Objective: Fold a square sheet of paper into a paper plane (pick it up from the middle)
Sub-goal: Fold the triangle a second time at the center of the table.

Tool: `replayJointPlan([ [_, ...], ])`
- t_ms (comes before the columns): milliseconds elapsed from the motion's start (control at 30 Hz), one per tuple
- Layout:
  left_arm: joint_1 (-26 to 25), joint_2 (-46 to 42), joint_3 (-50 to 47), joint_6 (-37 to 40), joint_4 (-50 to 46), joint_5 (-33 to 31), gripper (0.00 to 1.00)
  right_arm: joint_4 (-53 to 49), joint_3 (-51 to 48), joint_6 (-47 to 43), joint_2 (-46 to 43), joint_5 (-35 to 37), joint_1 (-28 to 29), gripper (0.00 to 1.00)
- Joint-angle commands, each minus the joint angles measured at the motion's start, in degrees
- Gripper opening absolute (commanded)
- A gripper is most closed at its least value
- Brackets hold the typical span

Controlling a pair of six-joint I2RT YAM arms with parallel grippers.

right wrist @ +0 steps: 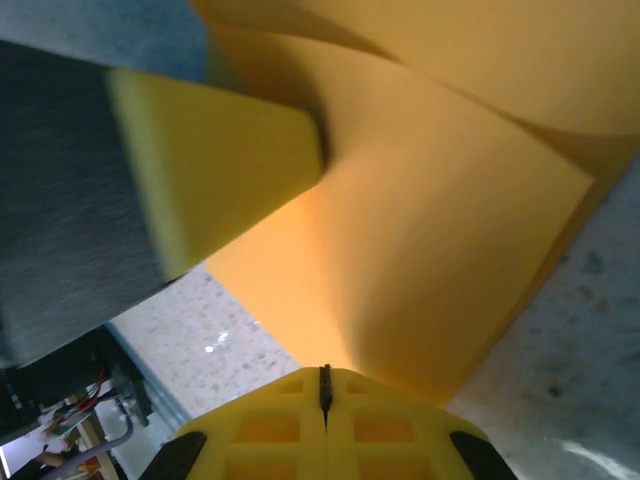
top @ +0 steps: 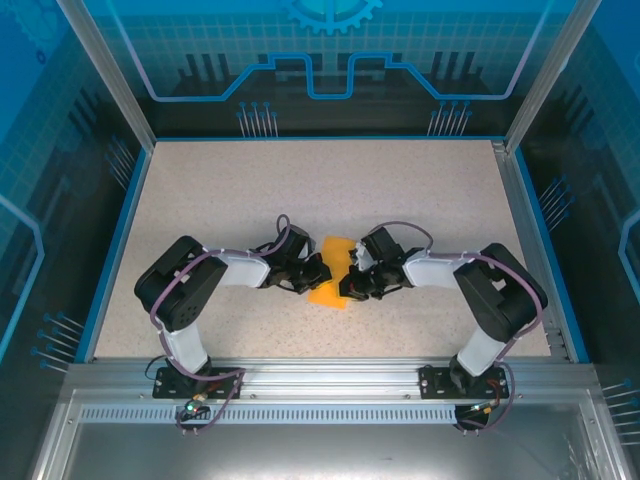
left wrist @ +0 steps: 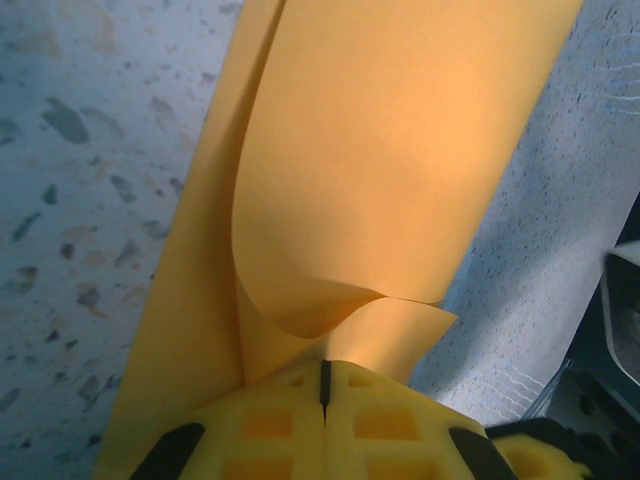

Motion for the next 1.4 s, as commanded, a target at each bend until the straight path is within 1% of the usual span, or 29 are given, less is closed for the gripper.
replayJointPlan([
  [0,-0.43,0.15,-0.92,0.37,-3.35,-2.21,0.00,-4.48,0.09,-2.17,2.83,1.55,-0.06,0.01],
  [67,-0.44,0.05,-0.67,0.83,-3.83,-2.66,0.00,-5.17,-1.18,-2.98,4.19,1.01,-0.07,0.00],
  [167,-0.04,-0.24,-0.31,2.07,-4.76,-3.65,0.00,-7.46,-2.21,-4.47,5.08,2.01,-0.34,0.00],
  [267,1.38,-0.33,-0.40,2.74,-4.52,-3.98,0.00,-9.28,-1.87,-5.60,6.76,2.23,-0.34,0.00],
  [400,3.44,-0.08,-0.15,3.79,-3.78,-3.98,0.00,-10.18,-1.66,-6.71,6.89,2.41,-0.34,0.00],
  [700,7.49,0.23,1.25,6.39,-5.64,-3.19,0.00,-13.14,0.56,-9.45,7.45,1.97,-0.61,0.00],
  [900,10.33,0.89,4.73,8.98,-9.53,-2.81,0.00,-13.27,1.44,-10.09,7.60,0.74,-0.56,0.00],
  [1033,11.79,-2.65,6.63,10.97,-14.04,-2.75,0.00,-13.21,2.06,-10.09,7.81,0.73,-0.58,0.00],
  [1100,11.87,-5.51,6.82,11.28,-15.09,-2.65,0.00,-13.24,2.51,-10.07,7.80,0.47,-0.58,0.00],
  [1200,10.95,-9.53,5.17,9.81,-12.91,-0.10,0.00,-13.70,2.75,-10.09,7.14,1.34,-0.60,0.00],
  [1267,8.89,-10.54,4.57,9.73,-12.18,1.53,0.00,-13.67,2.88,-9.99,7.03,1.39,-0.59,0.00],
  [1367,5.28,-9.21,4.32,9.43,-11.08,2.98,0.00,-13.44,2.82,-9.67,6.91,1.56,-0.60,0.00],
])
